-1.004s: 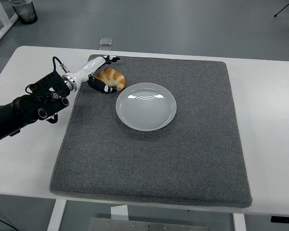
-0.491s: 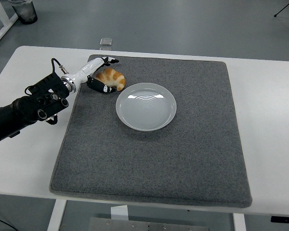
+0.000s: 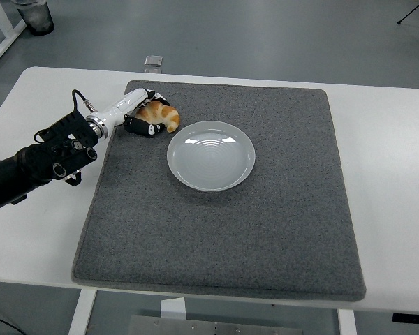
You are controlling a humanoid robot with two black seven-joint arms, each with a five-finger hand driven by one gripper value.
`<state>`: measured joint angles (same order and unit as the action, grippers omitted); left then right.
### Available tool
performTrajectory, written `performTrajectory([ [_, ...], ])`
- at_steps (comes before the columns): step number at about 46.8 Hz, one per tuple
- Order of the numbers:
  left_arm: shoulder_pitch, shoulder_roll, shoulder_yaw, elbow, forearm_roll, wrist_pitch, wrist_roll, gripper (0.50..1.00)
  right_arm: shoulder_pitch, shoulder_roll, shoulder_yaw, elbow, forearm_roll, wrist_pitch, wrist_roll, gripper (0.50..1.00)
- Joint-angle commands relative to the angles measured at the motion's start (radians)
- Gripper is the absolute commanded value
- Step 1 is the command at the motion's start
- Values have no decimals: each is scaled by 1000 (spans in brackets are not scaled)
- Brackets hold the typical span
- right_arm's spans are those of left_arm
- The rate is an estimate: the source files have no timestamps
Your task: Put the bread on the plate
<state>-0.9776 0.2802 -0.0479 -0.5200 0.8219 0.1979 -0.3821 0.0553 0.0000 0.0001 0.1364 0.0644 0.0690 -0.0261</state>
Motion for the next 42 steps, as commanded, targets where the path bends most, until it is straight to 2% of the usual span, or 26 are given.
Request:
performTrajectory([
  [1, -12, 0, -10, 1, -3, 11, 0, 500, 0, 0, 0, 0, 0, 0, 0, 952],
  [12, -35, 7, -12, 1, -3, 74, 0, 500, 0, 0, 0, 0, 0, 0, 0, 952],
  [31, -46, 8, -10, -2, -1, 81, 0, 500, 0, 0, 0, -1, 0, 0, 0, 952],
  [42, -139, 108, 0, -61, -1, 45, 3, 500, 0, 0, 1, 0, 0, 0, 0, 952],
])
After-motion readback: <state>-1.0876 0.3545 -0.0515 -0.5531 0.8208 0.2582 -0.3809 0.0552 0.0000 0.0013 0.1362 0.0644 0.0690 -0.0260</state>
